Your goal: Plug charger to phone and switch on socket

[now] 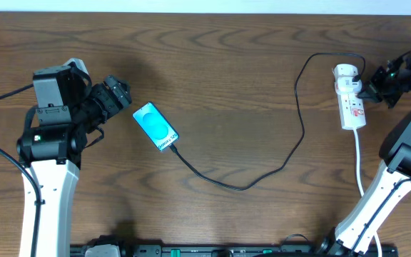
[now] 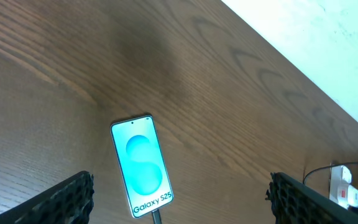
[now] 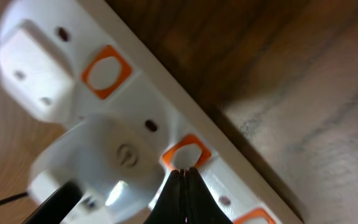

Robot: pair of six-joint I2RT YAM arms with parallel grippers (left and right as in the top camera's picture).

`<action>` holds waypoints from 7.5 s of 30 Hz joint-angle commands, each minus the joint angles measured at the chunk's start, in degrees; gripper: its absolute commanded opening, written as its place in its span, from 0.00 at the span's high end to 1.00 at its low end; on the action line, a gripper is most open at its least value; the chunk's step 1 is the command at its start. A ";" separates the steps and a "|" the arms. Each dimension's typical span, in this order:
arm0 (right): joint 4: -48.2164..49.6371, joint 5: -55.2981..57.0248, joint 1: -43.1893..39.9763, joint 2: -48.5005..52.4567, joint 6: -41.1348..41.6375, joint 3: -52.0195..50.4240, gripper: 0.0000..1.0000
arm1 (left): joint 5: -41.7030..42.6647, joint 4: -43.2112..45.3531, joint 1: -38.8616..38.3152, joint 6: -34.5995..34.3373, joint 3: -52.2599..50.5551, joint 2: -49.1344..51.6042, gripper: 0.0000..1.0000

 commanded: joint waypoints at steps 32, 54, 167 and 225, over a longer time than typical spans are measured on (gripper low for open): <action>2.10 -1.03 0.74 0.57 -0.37 2.27 0.99 | -0.85 -0.20 0.24 1.44 0.04 0.15 0.09; 2.73 -8.50 0.74 0.57 0.44 2.27 0.99 | -0.83 -0.22 0.24 1.44 0.04 0.15 0.10; 2.49 -19.67 0.42 0.57 0.42 2.27 0.99 | -2.29 -0.63 0.24 1.42 0.04 0.15 0.09; -5.49 10.93 -2.21 -0.94 3.41 11.61 0.99 | -2.29 -0.61 0.24 1.40 0.04 0.15 0.09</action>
